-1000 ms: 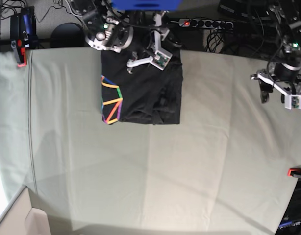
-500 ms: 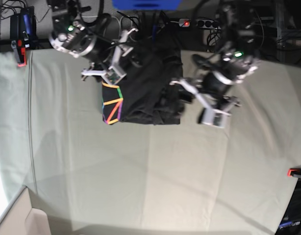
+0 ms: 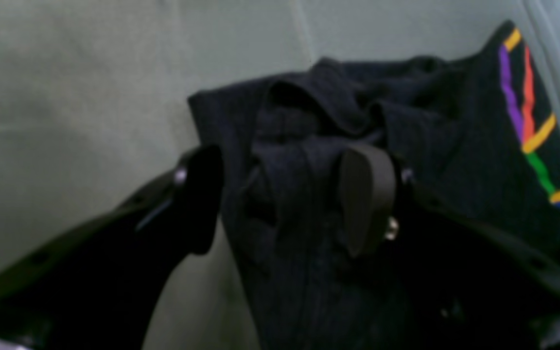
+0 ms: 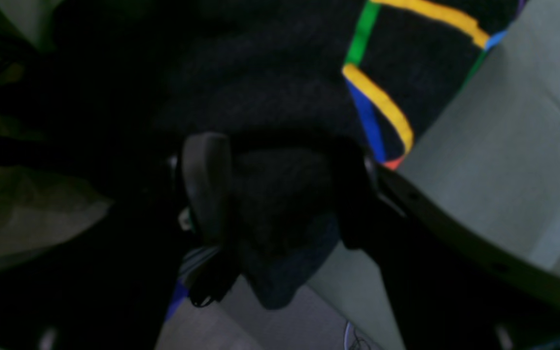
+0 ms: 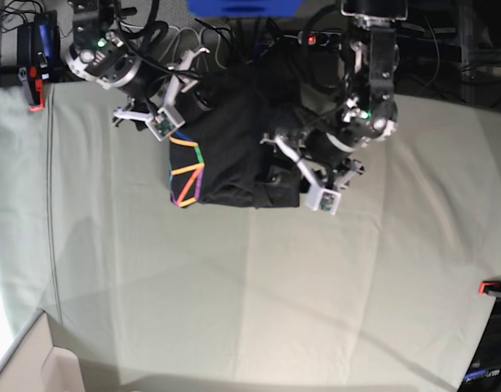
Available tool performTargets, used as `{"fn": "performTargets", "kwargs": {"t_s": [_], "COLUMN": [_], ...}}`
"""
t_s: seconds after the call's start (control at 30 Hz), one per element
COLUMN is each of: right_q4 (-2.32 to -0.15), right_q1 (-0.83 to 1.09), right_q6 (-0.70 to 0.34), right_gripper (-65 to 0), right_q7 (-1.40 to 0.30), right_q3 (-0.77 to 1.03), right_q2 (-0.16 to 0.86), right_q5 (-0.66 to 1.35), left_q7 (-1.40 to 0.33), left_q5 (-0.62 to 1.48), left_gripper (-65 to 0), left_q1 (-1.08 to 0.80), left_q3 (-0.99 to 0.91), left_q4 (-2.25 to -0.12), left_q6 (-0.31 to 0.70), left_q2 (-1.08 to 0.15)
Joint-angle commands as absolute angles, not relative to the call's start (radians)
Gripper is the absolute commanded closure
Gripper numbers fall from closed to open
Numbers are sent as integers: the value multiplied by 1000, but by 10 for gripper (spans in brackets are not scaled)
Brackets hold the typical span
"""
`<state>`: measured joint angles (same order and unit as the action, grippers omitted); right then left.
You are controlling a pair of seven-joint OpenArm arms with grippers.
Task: Layout the t-shirt on the table in an organized manner, then fold the t-shirt properly
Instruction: 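Grasp the folded bundle's sides with both grippers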
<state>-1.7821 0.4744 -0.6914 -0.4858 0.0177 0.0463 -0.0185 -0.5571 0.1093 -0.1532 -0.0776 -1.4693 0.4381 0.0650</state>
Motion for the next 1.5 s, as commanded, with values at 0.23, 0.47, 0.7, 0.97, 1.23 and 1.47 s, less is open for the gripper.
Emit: {"fn": "performTargets", "kwargs": {"t_s": [0.23,0.47,0.7,0.97,1.23,1.47], "right_q4": [-1799,-1799,-1799,-1799,-1859,-1936], "right_q1": [490,503,503,504,516,522], "right_q6": [-698,-698,-698,-698,-698,-698], "right_gripper": [-340,-340,-340,-340,-342,-340], "right_q7": [-463,-463,-463,-463,-463,-463], "right_q3": [19,19,18,12,35,153], "right_q2": [45,48,44,44,44,-28], "right_q5": [-2,-2,-2,-2,-2,-2], "left_q7": [-536,-536,-538,-549,-677,-674], "left_q5": [124,124,124,124,124,124], "left_gripper": [0,0,0,-69,-504,-625], "left_q1": [-113,-124,-116,-125,-139,-196], "left_q3": [-65,-157,-236,-229,-231,-240], "left_q4": [-1437,-1509,-1518,-1518,-1546,-1658], "left_q6": [446,452,452,449,453,453], "left_q2": [96,94,93,99,93,84]}}
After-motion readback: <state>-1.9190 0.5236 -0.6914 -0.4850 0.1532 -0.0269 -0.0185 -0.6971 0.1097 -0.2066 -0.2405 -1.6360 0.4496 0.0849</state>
